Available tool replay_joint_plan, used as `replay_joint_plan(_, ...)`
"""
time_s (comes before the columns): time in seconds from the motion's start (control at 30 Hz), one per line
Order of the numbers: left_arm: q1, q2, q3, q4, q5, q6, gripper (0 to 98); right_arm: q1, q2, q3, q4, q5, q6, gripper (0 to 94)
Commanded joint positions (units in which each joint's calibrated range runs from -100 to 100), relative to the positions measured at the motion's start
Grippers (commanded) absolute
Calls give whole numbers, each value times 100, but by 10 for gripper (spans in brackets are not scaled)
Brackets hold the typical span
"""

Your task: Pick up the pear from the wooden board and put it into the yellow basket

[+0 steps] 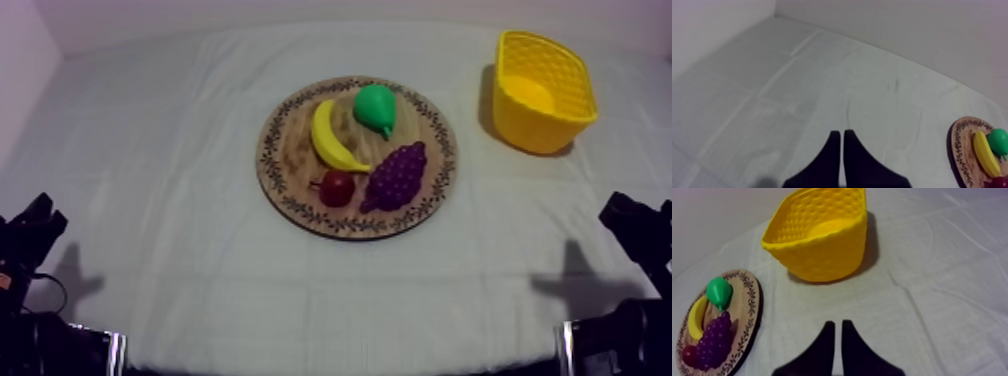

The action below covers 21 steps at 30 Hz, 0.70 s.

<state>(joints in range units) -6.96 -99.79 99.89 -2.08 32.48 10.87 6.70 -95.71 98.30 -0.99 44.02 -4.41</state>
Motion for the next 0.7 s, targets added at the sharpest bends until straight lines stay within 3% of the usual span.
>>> replay_joint_plan(0.0,-3,-4,0,0,2,0,1,12,-4,-8,-1,1,-8,84)
replay_joint_plan(0.3,-3,-4,0,0,2,0,1,-234,697,-752,189,-232,-168,95)
replay_joint_plan(0.67,-3,-4,0,0,2,0,1,-1316,2976,-4218,917,1100,-1007,93)
